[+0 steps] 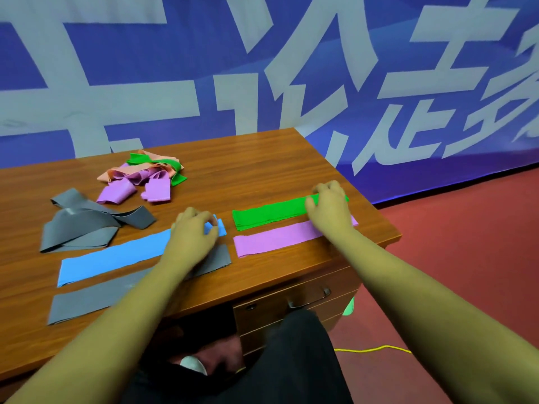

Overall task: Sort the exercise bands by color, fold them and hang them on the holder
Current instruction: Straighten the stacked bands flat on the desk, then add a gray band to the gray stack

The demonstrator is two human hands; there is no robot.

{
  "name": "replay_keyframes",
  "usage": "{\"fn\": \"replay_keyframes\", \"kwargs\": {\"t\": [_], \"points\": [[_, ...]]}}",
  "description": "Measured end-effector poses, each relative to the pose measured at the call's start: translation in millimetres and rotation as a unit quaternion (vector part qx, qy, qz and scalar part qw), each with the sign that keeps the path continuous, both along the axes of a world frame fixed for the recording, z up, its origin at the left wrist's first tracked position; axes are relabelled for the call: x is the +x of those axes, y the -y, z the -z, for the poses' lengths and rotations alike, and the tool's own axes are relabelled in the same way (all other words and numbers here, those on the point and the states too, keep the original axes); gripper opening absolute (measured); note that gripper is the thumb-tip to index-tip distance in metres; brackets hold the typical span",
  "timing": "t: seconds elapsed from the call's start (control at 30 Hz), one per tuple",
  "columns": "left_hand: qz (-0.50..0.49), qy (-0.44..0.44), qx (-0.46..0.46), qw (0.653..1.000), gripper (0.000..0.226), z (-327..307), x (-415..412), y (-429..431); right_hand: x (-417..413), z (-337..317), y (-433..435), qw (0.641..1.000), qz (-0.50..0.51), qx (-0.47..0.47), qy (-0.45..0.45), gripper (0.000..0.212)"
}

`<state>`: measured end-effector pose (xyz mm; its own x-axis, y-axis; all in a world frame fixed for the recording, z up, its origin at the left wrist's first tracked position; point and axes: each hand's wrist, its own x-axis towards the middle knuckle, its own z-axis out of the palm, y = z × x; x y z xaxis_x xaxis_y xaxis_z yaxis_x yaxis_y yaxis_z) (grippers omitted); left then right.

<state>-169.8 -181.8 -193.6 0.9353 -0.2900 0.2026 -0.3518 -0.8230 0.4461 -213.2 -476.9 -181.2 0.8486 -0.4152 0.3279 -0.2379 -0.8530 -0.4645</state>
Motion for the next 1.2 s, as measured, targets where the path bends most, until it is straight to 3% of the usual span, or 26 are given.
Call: {"fn": "replay_keyframes", "kwargs": {"t": [0.27, 0.43, 0.57, 0.73, 0.83, 0.9, 1.1, 1.2], "points": [[-0.129, 0.022, 0.057, 0.99, 0.01, -23, 50, -105, 64, -8, -152, 0.973, -0.221, 0.022, -0.06, 0.032], [-0.15, 0.0, 0.085, 0.985, 0.036, -12, 75, -145, 106, -6, -221, 0.957, -0.268, 0.022, -0.108, 0.036], [-0.144, 0.014, 0.083, 0.986, 0.02, 8, 89, -167, 138, -3, -256, 0.949, -0.297, 0.018, -0.104, 0.037], [-0.102, 0.078, -0.037, 0.991, 0.015, -5, 98, -178, 156, -4, -295, 0.899, -0.381, 0.188, -0.107, 0.041], [-0.033, 0.065, -0.104, 0.992, 0.01, -31, 98, -178, 164, -13, -303, 0.864, -0.319, 0.372, -0.118, 0.042], [-0.008, 0.054, -0.121, 0.991, 0.006, -46, 99, -179, 166, -28, -302, 0.833, -0.31, 0.444, -0.115, 0.037], [-0.007, 0.049, -0.199, 0.979, 0.014, -78, 98, -184, 157, -98, -297, 0.828, -0.364, 0.427, -0.016, 0.006], [-0.023, 0.029, -0.237, 0.971, 0.023, -86, 96, -174, 148, -130, -301, 0.857, -0.381, 0.346, 0.011, 0.004]]}}
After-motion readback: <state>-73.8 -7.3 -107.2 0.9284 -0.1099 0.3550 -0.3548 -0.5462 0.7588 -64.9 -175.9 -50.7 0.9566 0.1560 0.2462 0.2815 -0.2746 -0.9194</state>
